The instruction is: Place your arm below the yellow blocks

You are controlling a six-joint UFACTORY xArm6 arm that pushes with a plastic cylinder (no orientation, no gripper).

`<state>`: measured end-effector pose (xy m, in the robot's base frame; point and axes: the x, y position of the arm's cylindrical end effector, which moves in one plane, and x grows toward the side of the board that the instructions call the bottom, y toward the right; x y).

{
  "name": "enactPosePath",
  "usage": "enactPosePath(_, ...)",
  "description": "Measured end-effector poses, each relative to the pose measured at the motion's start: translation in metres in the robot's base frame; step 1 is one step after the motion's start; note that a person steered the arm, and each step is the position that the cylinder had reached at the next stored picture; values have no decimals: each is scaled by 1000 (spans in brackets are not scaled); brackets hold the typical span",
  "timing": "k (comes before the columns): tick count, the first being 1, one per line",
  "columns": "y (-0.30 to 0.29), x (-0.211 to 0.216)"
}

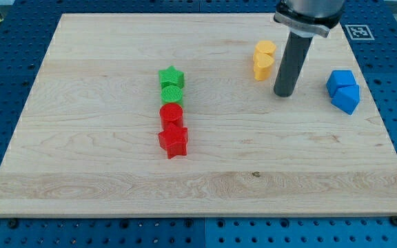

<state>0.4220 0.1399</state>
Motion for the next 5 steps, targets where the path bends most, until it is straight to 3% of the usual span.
enactPosePath(5,-24,4)
